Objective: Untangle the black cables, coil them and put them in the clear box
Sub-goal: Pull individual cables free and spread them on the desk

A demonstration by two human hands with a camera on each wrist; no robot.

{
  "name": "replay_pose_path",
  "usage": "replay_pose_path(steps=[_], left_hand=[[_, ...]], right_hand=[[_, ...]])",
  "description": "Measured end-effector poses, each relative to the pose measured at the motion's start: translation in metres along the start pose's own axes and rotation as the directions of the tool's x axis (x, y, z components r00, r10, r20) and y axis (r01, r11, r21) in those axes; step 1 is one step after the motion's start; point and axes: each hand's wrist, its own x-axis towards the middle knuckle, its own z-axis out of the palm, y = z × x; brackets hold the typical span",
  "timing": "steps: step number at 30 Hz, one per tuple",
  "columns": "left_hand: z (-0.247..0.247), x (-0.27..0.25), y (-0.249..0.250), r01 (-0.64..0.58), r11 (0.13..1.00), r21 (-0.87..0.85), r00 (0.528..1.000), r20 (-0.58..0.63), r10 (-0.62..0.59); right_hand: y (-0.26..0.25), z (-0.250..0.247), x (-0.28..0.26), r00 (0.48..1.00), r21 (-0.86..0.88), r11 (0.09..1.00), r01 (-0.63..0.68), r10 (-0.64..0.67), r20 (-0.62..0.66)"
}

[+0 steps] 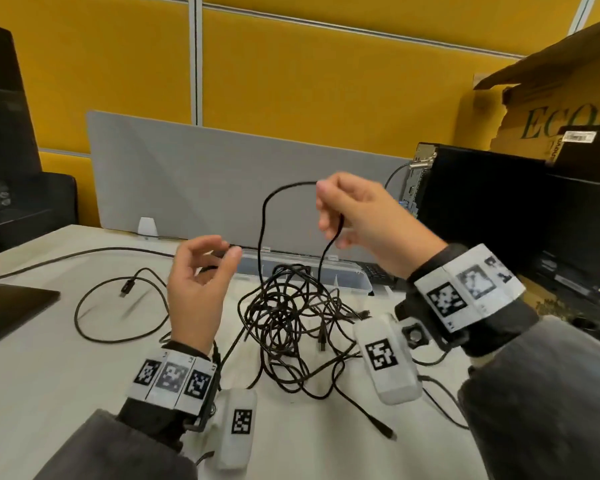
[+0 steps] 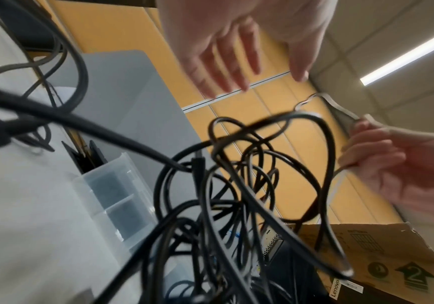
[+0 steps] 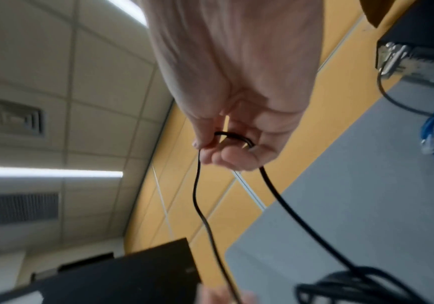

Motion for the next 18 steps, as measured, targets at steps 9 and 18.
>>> replay_pose_path(steps=[9, 18], left_hand=[[0.013, -0.017, -0.011, 0.266, 0.913, 0.311, 0.6, 0.688, -0.409], [0.006, -0.007, -0.021, 0.524, 0.839, 0.144, 0.744, 0.402, -0.534]], right_hand=[[-0.06, -0.028, -0.004, 0.939, 0.415, 0.848, 0.328, -0.247, -0.238], [-0.003, -0.153, -0.018, 0.454, 0.231, 0.871, 0.432, 0.011, -0.891]])
